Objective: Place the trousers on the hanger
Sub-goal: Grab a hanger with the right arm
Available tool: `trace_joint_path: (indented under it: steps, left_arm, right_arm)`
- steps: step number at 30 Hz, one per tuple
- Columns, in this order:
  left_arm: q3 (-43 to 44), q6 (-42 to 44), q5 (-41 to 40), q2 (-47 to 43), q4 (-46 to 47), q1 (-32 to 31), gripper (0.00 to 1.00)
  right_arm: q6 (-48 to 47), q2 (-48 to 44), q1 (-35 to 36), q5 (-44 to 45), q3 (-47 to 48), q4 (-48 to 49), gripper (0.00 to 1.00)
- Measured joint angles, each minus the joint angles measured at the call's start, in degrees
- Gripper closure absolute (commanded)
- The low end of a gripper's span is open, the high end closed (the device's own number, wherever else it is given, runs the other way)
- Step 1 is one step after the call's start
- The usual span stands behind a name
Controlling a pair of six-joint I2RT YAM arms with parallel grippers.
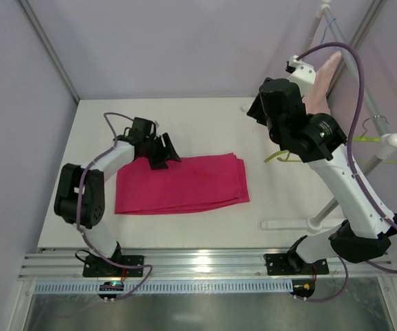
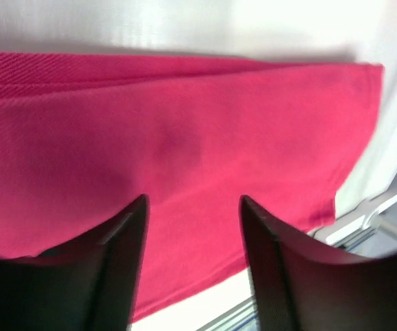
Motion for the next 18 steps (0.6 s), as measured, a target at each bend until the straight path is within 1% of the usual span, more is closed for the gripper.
trace_joint_path:
  steps: [2, 3, 7, 8, 11, 14, 18]
  left_arm:
    - [0.4, 1.2, -0.4, -4.3, -2.6, 0.0, 0.25]
    - [0.9, 1.9, -0.9, -7.3, -4.2, 0.0, 0.00]
    - [3.0, 4.2, -3.0, -19.3, -7.0, 0.0, 0.00]
    - [3.1, 4.4, -3.2, -20.7, -7.0, 0.0, 0.00]
    - [1.9, 5.9, -5.2, -29.4, -7.1, 0.0, 0.00]
    - [-1.5, 6.8, -7.3, -33.7, -7.3, 0.0, 0.00]
    - [-5.7, 7.5, -10.3, -34.9, -9.0, 0.0, 0.00]
  right_arm:
    - [1.6, -0.2, 0.0, 0.9, 0.6, -3.1, 0.44]
    - [2.5, -0.5, 0.0, 0.8, 0.6, -4.6, 0.44]
    - [5.7, -3.0, 0.0, 0.1, 0.6, -9.8, 0.44]
    - [6.8, -4.2, 0.0, -0.1, 0.7, -11.0, 0.44]
    - [9.5, -8.7, 0.0, -0.2, 1.8, -15.0, 0.42]
    - [11.6, -13.3, 0.0, 0.0, 2.4, -18.0, 0.42]
    - [14.4, -18.2, 0.0, 0.6, 2.1, -20.2, 0.41]
